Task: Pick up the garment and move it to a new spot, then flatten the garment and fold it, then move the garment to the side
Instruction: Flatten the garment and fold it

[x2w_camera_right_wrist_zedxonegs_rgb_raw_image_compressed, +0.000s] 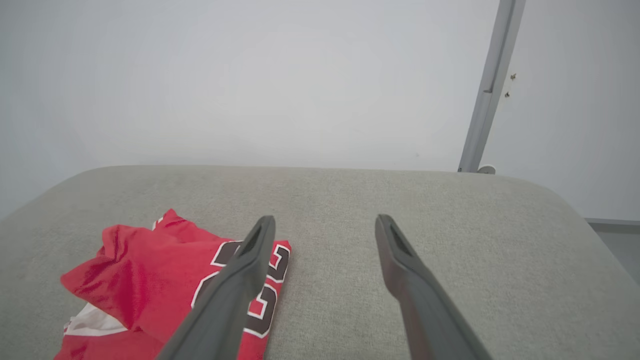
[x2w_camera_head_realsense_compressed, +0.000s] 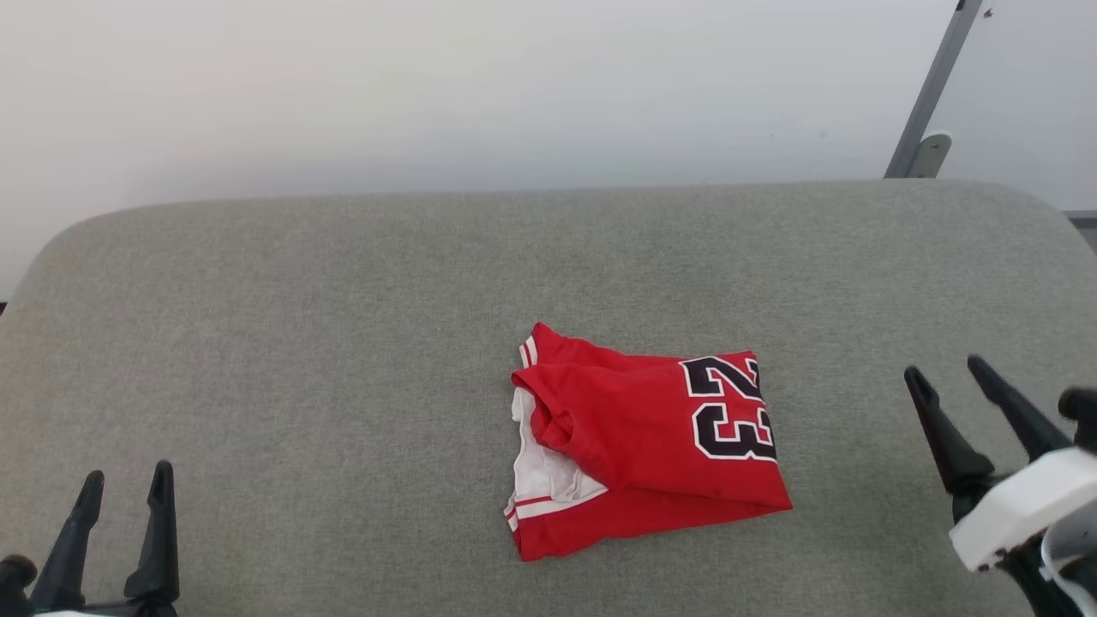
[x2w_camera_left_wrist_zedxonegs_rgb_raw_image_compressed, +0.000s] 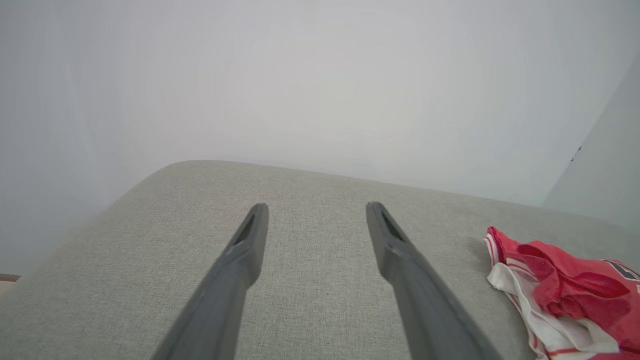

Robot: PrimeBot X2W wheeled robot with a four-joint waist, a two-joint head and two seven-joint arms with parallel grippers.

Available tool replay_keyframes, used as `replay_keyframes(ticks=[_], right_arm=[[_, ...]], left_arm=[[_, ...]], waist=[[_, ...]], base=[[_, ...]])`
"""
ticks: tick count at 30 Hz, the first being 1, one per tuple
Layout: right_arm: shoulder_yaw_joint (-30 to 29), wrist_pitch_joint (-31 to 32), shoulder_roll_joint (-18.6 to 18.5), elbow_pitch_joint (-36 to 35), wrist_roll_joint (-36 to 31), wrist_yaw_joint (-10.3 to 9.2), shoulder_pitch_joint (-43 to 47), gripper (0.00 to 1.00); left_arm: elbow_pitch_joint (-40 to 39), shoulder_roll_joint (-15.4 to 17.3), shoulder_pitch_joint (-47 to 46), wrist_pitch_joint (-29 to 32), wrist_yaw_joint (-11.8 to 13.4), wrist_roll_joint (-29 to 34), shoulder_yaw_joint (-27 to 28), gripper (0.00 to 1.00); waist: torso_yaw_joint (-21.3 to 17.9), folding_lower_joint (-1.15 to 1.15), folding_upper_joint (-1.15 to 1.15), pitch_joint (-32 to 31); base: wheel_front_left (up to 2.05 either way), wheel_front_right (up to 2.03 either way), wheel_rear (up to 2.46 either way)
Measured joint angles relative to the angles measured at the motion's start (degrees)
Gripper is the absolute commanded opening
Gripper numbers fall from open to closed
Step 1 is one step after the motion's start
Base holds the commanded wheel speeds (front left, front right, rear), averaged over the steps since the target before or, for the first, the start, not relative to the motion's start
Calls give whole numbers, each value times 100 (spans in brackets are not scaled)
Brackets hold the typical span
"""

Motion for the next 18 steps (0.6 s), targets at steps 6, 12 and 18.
replay_keyframes(ticks=[6, 12, 18], right_arm=[[85, -680, 21, 405, -14, 0, 191, 100], [192, -1139, 18, 798, -33, 0, 339, 100], [293, -1537, -40, 1183, 162, 0, 444, 100]], left_arm=[[-25, -19, 181, 0, 0, 77, 25, 100], [-91, -26, 296, 0, 0, 134, 71, 100], [-13, 22, 421, 0, 0, 212, -14, 100]], waist=[[-79, 0, 0, -132], [-119, 0, 0, -217], [-123, 0, 0, -279]], base=[[0, 0, 0], [0, 0, 0], [0, 0, 0]])
